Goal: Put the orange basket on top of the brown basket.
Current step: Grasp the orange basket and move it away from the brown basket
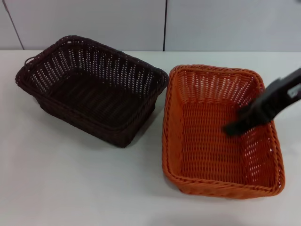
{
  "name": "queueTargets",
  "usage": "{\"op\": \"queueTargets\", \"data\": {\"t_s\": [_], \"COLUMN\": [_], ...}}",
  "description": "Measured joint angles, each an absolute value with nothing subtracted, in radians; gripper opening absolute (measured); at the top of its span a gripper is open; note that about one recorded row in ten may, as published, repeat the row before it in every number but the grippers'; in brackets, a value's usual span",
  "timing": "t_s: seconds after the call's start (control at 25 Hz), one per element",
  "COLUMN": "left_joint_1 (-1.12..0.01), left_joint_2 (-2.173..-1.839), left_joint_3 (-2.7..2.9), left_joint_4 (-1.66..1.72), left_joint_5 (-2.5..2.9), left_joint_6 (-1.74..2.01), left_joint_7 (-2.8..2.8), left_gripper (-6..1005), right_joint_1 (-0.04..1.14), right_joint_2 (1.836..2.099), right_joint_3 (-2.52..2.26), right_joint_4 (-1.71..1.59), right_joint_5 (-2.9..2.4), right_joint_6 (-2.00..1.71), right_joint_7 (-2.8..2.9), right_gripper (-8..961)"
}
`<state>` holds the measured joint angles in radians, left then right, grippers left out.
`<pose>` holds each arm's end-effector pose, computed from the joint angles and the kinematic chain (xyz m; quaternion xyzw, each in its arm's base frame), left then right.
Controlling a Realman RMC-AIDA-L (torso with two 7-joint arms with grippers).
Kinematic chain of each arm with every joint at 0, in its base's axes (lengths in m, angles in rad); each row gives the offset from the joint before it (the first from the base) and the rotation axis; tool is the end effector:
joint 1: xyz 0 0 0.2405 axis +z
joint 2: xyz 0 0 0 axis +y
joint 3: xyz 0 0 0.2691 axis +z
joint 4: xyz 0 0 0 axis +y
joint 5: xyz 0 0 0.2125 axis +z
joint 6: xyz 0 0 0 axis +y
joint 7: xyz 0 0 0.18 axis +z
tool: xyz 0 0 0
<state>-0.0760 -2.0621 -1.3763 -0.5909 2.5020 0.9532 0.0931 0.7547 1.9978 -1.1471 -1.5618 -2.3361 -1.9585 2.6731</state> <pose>-0.4039 0.3176 0.0494 -0.5532 -0.2912 -0.2325 0.7451 0.1172 0.3575 0.0347 -0.9380 0.3179 -0.0961 0.0994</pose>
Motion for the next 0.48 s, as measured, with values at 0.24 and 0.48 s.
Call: {"op": "queueTargets", "data": {"t_s": [0.24, 0.48], "left_joint_1": [-0.082, -0.083], "left_joint_2": [-2.064, -2.066], "left_joint_3": [-1.369, -1.367], "left_joint_4": [-0.583, -0.583], "left_joint_5": [2.497, 2.503], "left_joint_6": [0.951, 0.951], "left_joint_7": [0.094, 0.093], "left_gripper": [749, 749], "right_joint_1": [0.820, 0.837], "right_joint_2": [2.011, 2.029], "right_joint_3": [-1.255, -1.326], "right_joint_4": [-1.441, -1.429], "right_joint_5": [-2.353, -2.426], "right_joint_6": [-2.015, -2.021], "right_joint_7": [2.614, 2.593], "right_gripper": [647, 645]}}
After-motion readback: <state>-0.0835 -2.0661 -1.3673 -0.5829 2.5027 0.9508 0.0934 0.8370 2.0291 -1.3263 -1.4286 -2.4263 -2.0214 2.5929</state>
